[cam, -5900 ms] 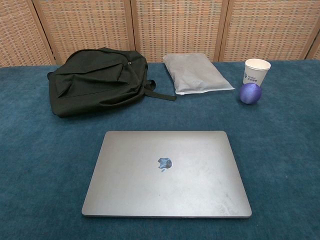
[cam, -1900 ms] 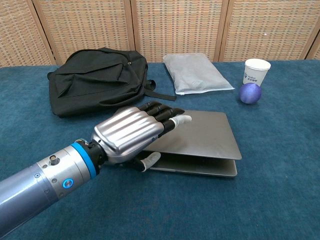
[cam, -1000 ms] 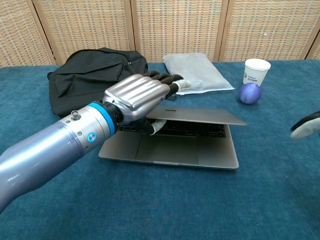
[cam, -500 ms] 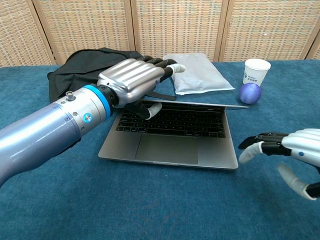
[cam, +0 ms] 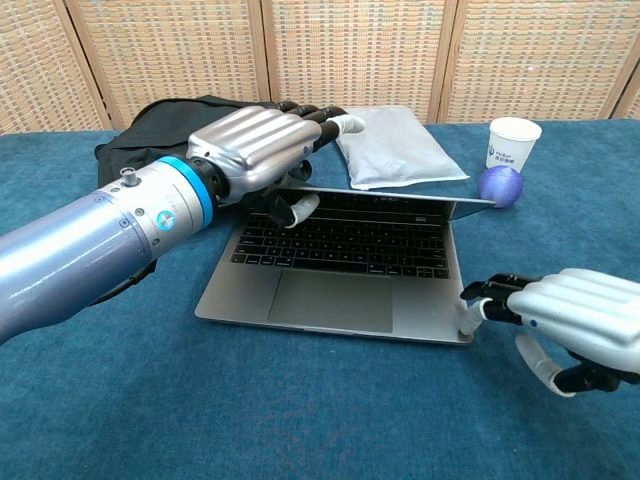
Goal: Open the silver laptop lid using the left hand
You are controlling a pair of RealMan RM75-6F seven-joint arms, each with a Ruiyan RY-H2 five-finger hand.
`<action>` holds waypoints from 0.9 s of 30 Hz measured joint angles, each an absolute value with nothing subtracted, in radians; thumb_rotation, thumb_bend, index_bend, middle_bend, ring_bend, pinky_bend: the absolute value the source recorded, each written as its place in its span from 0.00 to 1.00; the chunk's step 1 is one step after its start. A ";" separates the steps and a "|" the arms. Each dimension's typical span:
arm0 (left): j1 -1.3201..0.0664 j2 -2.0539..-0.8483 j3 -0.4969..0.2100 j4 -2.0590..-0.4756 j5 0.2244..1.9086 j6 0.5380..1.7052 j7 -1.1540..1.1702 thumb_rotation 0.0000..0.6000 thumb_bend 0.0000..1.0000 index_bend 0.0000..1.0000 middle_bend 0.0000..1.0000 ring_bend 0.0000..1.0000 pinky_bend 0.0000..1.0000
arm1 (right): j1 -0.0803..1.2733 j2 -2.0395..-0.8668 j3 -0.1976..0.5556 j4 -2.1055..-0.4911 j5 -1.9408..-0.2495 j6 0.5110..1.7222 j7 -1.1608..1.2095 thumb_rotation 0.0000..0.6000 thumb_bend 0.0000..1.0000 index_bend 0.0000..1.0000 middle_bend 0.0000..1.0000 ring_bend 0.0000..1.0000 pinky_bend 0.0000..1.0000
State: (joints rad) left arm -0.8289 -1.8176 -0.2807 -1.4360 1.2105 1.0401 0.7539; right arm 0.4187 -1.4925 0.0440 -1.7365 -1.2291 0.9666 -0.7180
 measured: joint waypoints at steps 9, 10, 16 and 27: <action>-0.853 -1.803 -0.285 -1.444 1.201 1.048 0.758 1.00 0.50 0.00 0.00 0.00 0.00 | 0.481 -1.545 0.046 -1.821 -1.024 0.988 -0.892 1.00 0.88 0.21 0.07 0.05 0.23; -0.856 -1.801 -0.287 -1.444 1.200 1.048 0.759 1.00 0.50 0.00 0.00 0.00 0.00 | 0.486 -1.545 0.044 -1.827 -1.020 0.990 -0.896 1.00 0.88 0.21 0.07 0.05 0.23; -0.893 -1.790 -0.316 -1.425 1.183 1.042 0.782 1.00 0.49 0.00 0.00 0.00 0.00 | 0.518 -1.542 0.032 -1.856 -0.998 0.995 -0.901 1.00 0.88 0.20 0.07 0.05 0.23; -0.982 -1.786 -0.381 -1.333 1.103 1.006 0.793 1.00 0.49 0.00 0.00 0.00 0.00 | 0.576 -1.550 0.022 -1.857 -0.942 0.986 -0.887 1.00 0.88 0.21 0.07 0.05 0.23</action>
